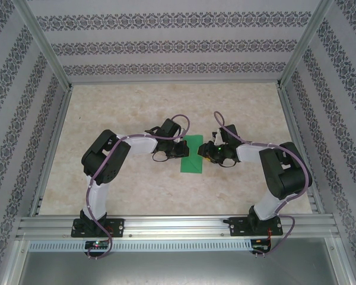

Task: Fold a paper plane with a square sheet of paper (pick it up from the middle)
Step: Turn over the paper at the center of the table.

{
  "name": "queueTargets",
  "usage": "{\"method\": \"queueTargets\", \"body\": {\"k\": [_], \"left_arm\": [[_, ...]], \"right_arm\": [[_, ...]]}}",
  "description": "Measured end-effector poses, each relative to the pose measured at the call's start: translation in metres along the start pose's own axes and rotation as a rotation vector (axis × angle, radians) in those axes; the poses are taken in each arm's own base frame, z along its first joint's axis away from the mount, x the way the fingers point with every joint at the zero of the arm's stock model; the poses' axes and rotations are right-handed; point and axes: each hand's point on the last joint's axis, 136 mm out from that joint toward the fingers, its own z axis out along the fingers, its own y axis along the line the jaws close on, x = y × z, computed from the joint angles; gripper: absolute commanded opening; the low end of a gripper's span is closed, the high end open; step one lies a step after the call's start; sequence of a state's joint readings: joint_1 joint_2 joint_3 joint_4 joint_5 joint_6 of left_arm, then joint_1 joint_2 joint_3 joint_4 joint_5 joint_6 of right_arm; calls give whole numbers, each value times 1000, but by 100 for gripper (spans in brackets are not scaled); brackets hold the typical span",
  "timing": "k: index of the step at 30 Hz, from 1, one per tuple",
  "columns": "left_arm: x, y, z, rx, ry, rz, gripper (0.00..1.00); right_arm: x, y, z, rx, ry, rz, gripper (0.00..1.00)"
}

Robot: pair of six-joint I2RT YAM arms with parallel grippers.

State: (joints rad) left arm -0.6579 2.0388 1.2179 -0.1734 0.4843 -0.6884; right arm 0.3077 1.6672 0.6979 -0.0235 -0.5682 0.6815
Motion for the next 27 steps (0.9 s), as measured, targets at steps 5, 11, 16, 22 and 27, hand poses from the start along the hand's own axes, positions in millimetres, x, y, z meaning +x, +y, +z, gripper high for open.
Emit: {"method": "queueTargets", "body": {"k": [5, 11, 16, 22, 27], "left_arm": [[0, 0, 0, 0, 0, 0, 10], [0, 0, 0, 0, 0, 0, 10], [0, 0, 0, -1, 0, 0, 10], [0, 0, 0, -1, 0, 0, 10], [0, 0, 0, -2, -2, 0, 10]], "right_arm": [[3, 2, 0, -25, 1, 0, 35], [9, 3, 0, -50, 12, -3, 35], [10, 6, -3, -67, 11, -17, 35], [11, 14, -3, -112, 14, -32, 34], [11, 18, -3, -136, 13, -44, 33]]}}
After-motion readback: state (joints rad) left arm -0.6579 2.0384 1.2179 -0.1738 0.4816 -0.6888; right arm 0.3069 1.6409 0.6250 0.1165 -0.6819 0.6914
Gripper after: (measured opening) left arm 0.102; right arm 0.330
